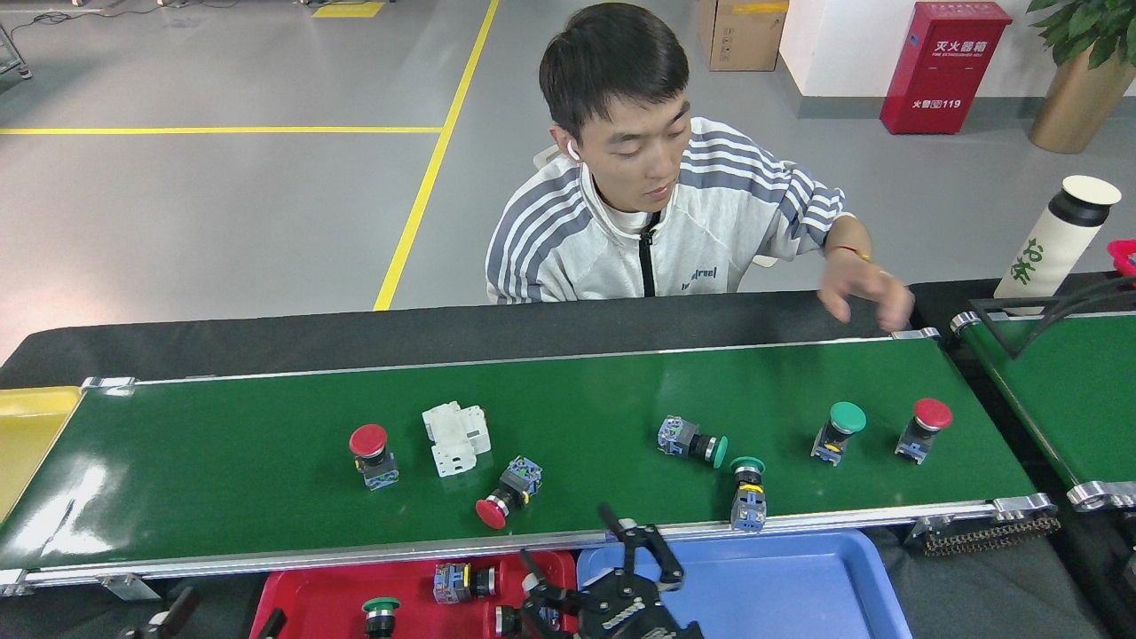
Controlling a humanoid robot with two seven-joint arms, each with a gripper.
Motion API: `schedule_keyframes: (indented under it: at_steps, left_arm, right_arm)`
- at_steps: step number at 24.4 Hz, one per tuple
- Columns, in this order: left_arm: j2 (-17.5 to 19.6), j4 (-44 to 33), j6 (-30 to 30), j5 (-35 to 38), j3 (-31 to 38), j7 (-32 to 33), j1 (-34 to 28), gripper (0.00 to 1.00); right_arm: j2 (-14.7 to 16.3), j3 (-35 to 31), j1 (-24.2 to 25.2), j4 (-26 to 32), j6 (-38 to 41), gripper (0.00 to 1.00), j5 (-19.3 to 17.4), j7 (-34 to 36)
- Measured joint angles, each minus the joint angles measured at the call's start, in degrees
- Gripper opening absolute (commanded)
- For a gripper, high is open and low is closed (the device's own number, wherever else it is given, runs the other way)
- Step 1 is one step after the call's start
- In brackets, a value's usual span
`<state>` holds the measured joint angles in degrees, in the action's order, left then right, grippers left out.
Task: Pick switch part from conveyor to tray
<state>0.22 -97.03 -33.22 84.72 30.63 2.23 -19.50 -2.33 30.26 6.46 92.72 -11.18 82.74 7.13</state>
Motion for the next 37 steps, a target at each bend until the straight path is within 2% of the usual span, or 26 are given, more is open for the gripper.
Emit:
schedule_keyframes:
  at_steps: [2,4,8,10,16,22,24,25,27,28,29,30,31,32,33,34,37]
  left_arm:
    - [0.0,2.15,3.73,-0.03,0.29,1.73,0.83,1.0]
    - [0.0,2.94,5.79,-0.05,0.36,2.56,1.73,1.0]
    - [0.01,2.88,7.15,-0.73,0.21,3.11,2.87,1.0]
    - [0.04,2.75,7.31,-0.78,-0.27,3.19,4.44,1.0]
    - [0.87,4.59,7.97,1.55,-6.59,3.44,12.73,1.0]
    - [1.01,16.95,10.81,5.79,-10.55,3.47,22.54,1.0]
    - [1.19,20.01,11.44,5.94,-10.74,3.28,25.44,1.0]
    - [1.63,21.23,11.71,6.12,-10.92,3.22,26.58,0.99]
    - [2.95,23.85,12.62,6.87,-11.37,3.05,28.56,0.92]
    - [3.6,25.01,12.92,7.14,-11.83,2.99,29.11,0.85]
    - [4.52,26.17,13.09,7.23,-12.64,2.94,29.45,0.72]
    - [5.63,26.97,13.15,7.23,-13.48,2.89,29.54,0.48]
    - [6.91,27.6,13.22,7.22,-14.4,2.8,29.54,0.27]
    - [8.07,28.15,13.23,7.22,-15.39,2.48,29.54,0.11]
    - [8.76,28.53,13.22,7.19,-16.09,2.05,29.54,0.06]
    - [9.04,28.7,13.21,7.16,-16.43,1.61,29.54,0.04]
    - [9.03,28.92,13.36,6.28,-16.52,1.03,29.54,0.03]
  right_arm:
    - [0.21,-0.82,2.78,0.28,-4.35,1.0,-0.02,1.33]
    - [0.21,-1.15,3.47,0.31,-7.35,1.0,-0.03,2.23]
    - [-0.12,-1.23,3.62,-0.08,-12.35,1.0,-0.06,2.77]
    - [-1.42,-1.25,3.1,-1.18,-14.34,1.0,-0.07,2.8]
    - [-5.15,-1.16,-3.0,-6.64,-16.7,1.0,0.02,2.94]
    - [-5.83,-0.77,-8.26,-12.59,-16.99,0.99,-0.25,0.39]
    - [-5.83,-0.73,-9.81,-14.48,-17.0,0.91,-0.79,-0.27]
    - [-5.83,-0.68,-10.76,-15.37,-17.03,0.79,-1.47,-0.58]
    - [-5.83,-0.44,-12.67,-17.0,-17.17,0.47,-2.54,-1.34]
    - [-5.83,0.05,-13.58,-17.85,-17.27,0.31,-2.62,-1.7]
    - [-5.83,0.84,-14.6,-18.7,-17.28,0.21,-2.63,-2.39]
    - [-5.83,1.44,-15.5,-19.3,-17.21,0.13,-2.69,-3.53]
    - [-5.79,1.74,-16.19,-19.53,-17.13,0.1,-2.8,-4.37]
    - [-5.77,1.9,-16.67,-19.59,-17.03,0.07,-2.89,-4.89]
    - [-5.77,2.06,-16.93,-19.59,-16.75,0.05,-2.92,-5.27]
    - [-5.77,2.2,-17.01,-19.59,-16.43,0.04,-2.92,-5.4]
    - [-4.6,3.91,-17.01,-18.86,-14.46,0.04,-2.82,-5.64]
